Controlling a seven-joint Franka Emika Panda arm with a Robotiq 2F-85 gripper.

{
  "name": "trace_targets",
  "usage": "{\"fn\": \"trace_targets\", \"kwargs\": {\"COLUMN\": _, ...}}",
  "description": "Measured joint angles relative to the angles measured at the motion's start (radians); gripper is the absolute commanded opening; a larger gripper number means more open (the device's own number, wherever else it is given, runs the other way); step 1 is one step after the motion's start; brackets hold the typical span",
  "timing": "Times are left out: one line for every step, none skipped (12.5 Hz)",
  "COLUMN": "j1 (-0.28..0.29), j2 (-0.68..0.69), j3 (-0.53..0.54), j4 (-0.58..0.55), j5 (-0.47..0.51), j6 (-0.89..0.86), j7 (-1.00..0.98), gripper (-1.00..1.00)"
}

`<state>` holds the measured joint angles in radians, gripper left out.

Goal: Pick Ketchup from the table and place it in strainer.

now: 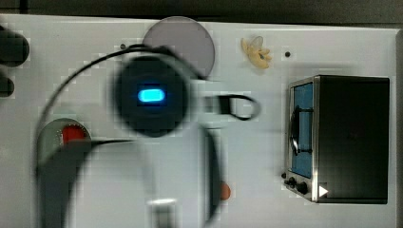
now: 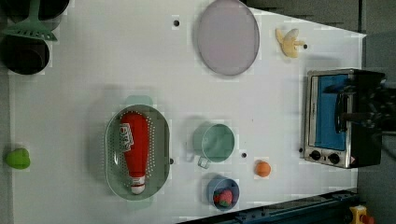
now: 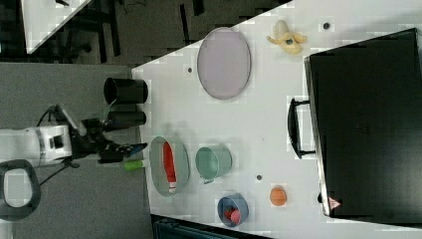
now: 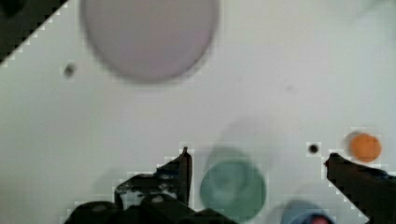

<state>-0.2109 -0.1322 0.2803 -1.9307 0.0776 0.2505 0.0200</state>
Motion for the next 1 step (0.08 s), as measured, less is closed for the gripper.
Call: {"fn": "trace_targets", "kwargs": {"j1": -0.003, "j2": 0.000, "j3": -0.068, "j4": -0.001, "j5": -0.008, "j6": 0.001, "j7": -0.006, "gripper": 1.00}}
